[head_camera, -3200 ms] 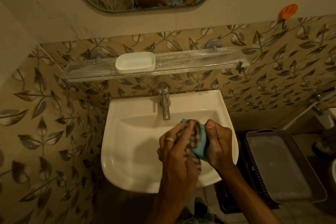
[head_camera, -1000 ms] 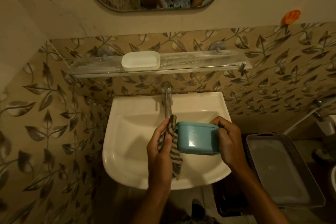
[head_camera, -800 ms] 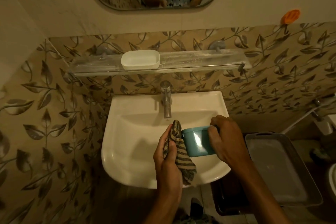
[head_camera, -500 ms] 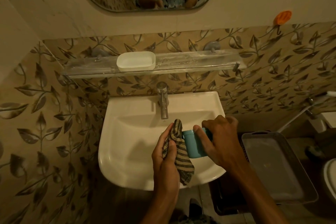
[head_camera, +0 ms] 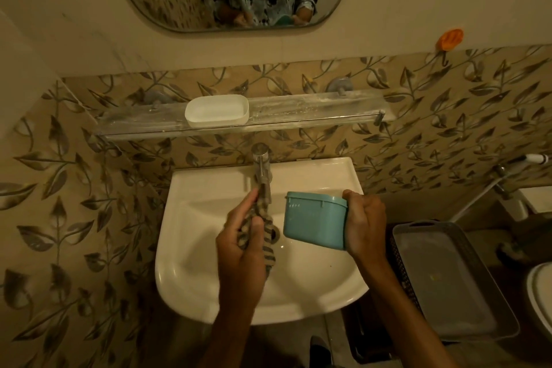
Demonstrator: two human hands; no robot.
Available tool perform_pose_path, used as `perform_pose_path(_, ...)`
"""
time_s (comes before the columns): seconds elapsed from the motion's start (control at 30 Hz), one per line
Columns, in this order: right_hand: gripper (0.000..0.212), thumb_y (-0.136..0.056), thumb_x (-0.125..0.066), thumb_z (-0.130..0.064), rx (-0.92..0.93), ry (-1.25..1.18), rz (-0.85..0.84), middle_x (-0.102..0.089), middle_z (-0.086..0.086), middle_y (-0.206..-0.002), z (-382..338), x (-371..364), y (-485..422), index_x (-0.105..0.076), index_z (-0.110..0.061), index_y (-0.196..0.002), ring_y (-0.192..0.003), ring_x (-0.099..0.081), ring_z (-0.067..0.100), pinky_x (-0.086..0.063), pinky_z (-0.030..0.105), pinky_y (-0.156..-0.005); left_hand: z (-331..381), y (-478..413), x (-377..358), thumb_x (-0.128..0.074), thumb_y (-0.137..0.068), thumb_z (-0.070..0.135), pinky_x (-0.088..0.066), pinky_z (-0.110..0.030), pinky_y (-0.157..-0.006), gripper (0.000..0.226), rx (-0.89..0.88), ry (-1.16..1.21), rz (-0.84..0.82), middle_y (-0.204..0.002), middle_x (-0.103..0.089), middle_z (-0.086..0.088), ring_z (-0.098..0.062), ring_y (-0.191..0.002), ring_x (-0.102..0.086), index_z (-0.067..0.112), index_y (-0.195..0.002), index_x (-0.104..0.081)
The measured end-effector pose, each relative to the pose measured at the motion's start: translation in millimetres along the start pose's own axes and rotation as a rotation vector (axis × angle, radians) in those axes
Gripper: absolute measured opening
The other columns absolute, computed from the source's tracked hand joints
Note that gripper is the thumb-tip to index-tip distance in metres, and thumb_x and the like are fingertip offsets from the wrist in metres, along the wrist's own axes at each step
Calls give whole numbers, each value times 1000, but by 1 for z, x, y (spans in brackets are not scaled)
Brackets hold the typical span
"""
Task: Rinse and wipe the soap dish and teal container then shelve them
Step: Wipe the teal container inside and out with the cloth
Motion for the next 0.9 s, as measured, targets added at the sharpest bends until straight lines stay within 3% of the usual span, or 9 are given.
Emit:
perform_pose_path(0.1,44,-84,-40,-29,-20,-15,23,-49,7,-44,-1,-7,4,-47,-10,-45,-43,-52,25,-36,32,-45,19,25,-28,-43,-95,22,-49,-28,-96,40,-225,-237,-33,-137,-48,11,-8,-122,-48,40,-130,-49)
perform_pose_path(0.27,49,-85,-38,-32,-40,-55,19,-59,15,-50,1,-2,8,-55,0,-51,-47,-59,30,-44,37,-45,33,53,-48,-46,-88,15,-49,-42,-93,50,-562,-428,-31,-136,-46,10,-18,-124,-42,38,-132,-44)
perform_pose_path(0.37,55,-76,-40,-44,-103,-121,54,-51,23,-51,4,1,10,-47,5,-51,-50,-57,35,-45,48,-47,26,30,-33,-47,-91,1,-50,-37,-96,49,-430,-370,18,-135,-48,9,-13,-125,-44,31,-129,-50)
perform_pose_path(0.43,59,-72,-37,-47,-111,-126,68,-49,26,-52,5,0,11,-44,8,-53,-52,-57,41,-44,50,-47,20,17,-26,-46,-93,-1,-46,-22,-100,44,-289,-291,35,-132,-52,7,-11,-124,-46,27,-126,-54)
perform_pose_path(0.5,56,-72,-36,-46,-111,-135,80,-45,20,-50,4,1,12,-40,6,-51,-48,-52,37,-40,49,-45,28,25,-32,-46,-92,2,-42,-12,-98,44,-336,-322,20,-133,-49,11,-9,-124,-45,30,-125,-54)
perform_pose_path(0.6,47,-75,-38,-41,-114,-159,86,-41,17,-48,7,6,12,-40,-3,-47,-44,-46,27,-37,50,-43,38,46,-44,-48,-88,8,-45,-23,-94,51,-492,-414,-58,-132,-45,20,-7,-124,-41,38,-129,-49)
perform_pose_path(0.67,51,-74,-38,-42,-97,-172,66,-39,23,-48,6,8,13,-36,1,-48,-44,-46,33,-36,51,-43,34,35,-37,-48,-89,1,-48,-27,-95,51,-436,-376,-40,-132,-49,11,-7,-122,-44,34,-127,-50)
perform_pose_path(0.8,59,-73,-36,-44,-92,-183,81,-39,28,-49,3,4,17,-37,11,-52,-46,-45,41,-34,45,-43,29,18,-25,-47,-91,-4,-43,-15,-98,46,-295,-306,26,-130,-54,4,-4,-121,-46,27,-124,-55)
perform_pose_path(0.9,48,-80,-36,-29,-37,-119,74,-36,17,-45,4,3,15,-36,5,-46,-42,-38,30,-34,47,-43,40,47,-44,-49,-87,7,-47,-33,-94,49,-460,-423,-31,-130,-49,15,-8,-123,-41,38,-126,-53)
Point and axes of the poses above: each hand's wrist, its own y-axis away from the middle knuckle, its own x-axis out of the back of the hand, z = x × y, the point moved 6 cm from there along -y, towards the middle knuckle
